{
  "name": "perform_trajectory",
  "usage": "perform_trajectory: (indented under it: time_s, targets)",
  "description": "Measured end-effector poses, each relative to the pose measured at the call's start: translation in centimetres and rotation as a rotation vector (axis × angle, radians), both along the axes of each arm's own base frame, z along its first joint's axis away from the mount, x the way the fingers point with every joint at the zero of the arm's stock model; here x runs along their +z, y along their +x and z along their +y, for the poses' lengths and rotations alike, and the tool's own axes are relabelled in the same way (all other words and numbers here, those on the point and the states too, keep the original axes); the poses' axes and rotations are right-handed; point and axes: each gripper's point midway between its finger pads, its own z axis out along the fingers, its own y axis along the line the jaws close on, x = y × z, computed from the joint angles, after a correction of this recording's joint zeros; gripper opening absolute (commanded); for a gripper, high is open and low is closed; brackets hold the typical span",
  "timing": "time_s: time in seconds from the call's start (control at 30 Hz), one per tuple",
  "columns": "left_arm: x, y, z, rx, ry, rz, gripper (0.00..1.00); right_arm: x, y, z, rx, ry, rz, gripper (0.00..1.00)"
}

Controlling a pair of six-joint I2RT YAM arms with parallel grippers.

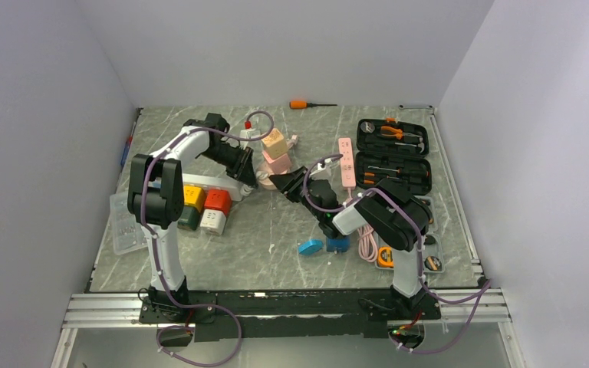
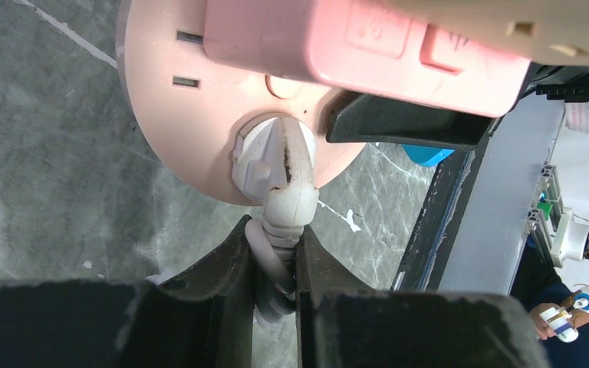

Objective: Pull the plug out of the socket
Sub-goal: Remove the plug from the socket, then place the plug at the center of the board.

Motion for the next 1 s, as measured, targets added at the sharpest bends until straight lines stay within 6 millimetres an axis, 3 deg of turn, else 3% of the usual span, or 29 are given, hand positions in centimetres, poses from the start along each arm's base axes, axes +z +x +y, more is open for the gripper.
perform_trajectory:
  time_s: [0.5, 0.67, 0.77, 0.9, 1.0]
  targets:
    - [0.1, -1.1, 0.0, -0.062, -0.047, -0.049, 0.00, -0.4, -1.0, -0.6, -0.011, 0.032, 0.088, 0.00]
    - [3.3, -2.0, 0.9, -0.063, -0.131, -0.071, 0.00, -5.6, -0.3, -4.1, -0.120, -0.128, 0.192, 0.00]
    - [4.5, -2.1, 1.2, -0.063, -0.147, -0.088, 0.00, -5.5, 0.4, -4.9, -0.162, -0.131, 0.183, 0.00]
    - [4.0, -2.1, 1.0, -0.065, -0.122, -0.089, 0.00, -5.5, 0.6, -5.2, -0.174, -0.133, 0.176, 0.00]
    - [2.4, -1.8, 1.0, -0.056, -0.050, -0.089, 0.02, -5.2, 0.6, -5.3, -0.168, -0.151, 0.158, 0.00]
